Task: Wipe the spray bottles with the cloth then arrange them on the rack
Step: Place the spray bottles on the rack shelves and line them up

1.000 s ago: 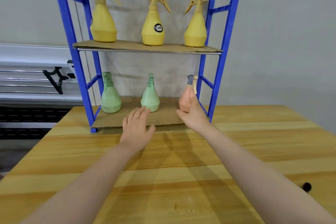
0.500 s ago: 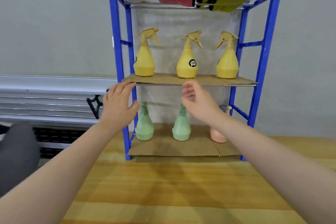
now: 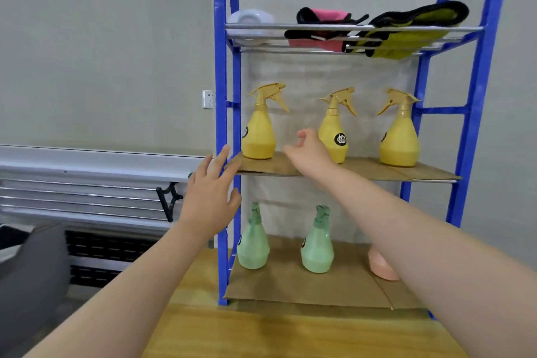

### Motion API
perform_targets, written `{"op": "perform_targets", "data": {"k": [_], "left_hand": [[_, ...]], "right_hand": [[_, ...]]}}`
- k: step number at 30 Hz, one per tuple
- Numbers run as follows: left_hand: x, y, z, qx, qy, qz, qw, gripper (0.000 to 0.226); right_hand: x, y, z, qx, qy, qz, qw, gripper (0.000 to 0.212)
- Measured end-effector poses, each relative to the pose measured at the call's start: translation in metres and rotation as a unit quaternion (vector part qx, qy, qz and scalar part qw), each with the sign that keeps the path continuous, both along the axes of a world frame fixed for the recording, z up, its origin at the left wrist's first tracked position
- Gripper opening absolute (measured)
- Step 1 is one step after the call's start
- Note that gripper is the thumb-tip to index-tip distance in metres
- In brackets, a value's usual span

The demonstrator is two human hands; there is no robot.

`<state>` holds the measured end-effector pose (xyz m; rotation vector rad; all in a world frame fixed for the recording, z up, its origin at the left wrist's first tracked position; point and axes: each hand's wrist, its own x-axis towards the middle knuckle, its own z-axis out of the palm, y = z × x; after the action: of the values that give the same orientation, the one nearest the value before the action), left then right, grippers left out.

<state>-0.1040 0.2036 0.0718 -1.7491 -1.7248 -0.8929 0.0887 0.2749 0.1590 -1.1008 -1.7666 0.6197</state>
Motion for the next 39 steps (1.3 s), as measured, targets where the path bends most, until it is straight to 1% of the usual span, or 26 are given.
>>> {"op": "perform_targets", "data": {"k": [1,3,4,5,6,8,10,12,15,16,17,22,29,31,35,39], "left_hand": [[-0.001,0.000,-0.001,0.010,0.008,-0.005,1.000,0.060],[-0.003,0.000,-0.004,0.029,0.041,-0.006,0.999,0.054],[-0.004,0.001,-0.005,0.032,0.053,-0.005,0.998,0.054],[-0.005,0.002,-0.006,0.030,0.051,-0.005,0.998,0.053],[-0.006,0.004,-0.006,0.026,0.035,-0.009,0.999,0.053],[-0.006,0.008,-0.006,0.024,-0.011,-0.028,0.999,0.049],[-0.003,0.011,-0.006,0.051,-0.055,-0.057,0.995,0.043],[0.004,0.012,-0.004,0.081,-0.100,-0.075,0.989,0.038],[0.008,0.013,-0.004,0.095,-0.132,-0.067,0.984,0.035],[0.008,0.014,-0.005,0.096,-0.136,-0.064,0.984,0.035],[0.007,0.015,-0.006,0.098,-0.139,-0.062,0.983,0.036],[0.007,0.018,-0.009,0.104,-0.145,-0.067,0.982,0.038],[0.007,0.019,-0.011,0.109,-0.153,-0.059,0.980,0.041],[0.008,0.019,-0.011,0.111,-0.153,-0.059,0.980,0.042],[0.007,0.018,-0.011,0.100,-0.160,-0.060,0.980,0.043],[0.006,0.018,-0.010,0.096,-0.157,-0.058,0.981,0.044]], "right_hand": [[-0.003,0.003,0.001,-0.029,0.020,-0.001,0.999,0.042],[-0.009,0.013,0.004,-0.082,0.080,0.000,0.993,0.009],[-0.012,0.022,0.004,-0.104,0.107,0.007,0.989,0.020],[-0.015,0.024,0.006,-0.131,0.126,0.018,0.983,0.024],[-0.019,0.030,0.007,-0.145,0.130,0.029,0.980,0.021],[-0.028,0.040,0.007,-0.156,0.112,0.034,0.981,0.017],[-0.036,0.049,0.006,-0.151,0.076,0.034,0.985,0.025],[-0.042,0.055,0.006,-0.147,0.068,0.039,0.986,0.044],[-0.050,0.061,0.008,-0.149,0.099,0.050,0.983,0.085],[-0.053,0.062,0.008,-0.148,0.107,0.053,0.982,0.093],[-0.056,0.065,0.008,-0.143,0.111,0.058,0.982,0.097],[-0.067,0.071,0.010,-0.115,0.108,0.089,0.984,0.091],[-0.073,0.077,0.008,-0.077,0.067,0.083,0.991,0.078],[-0.075,0.077,0.008,-0.064,0.044,0.065,0.995,0.078],[-0.079,0.076,0.012,-0.047,0.023,0.003,0.999,0.088],[-0.084,0.070,0.016,-0.029,0.009,-0.038,0.999,0.088]]}}
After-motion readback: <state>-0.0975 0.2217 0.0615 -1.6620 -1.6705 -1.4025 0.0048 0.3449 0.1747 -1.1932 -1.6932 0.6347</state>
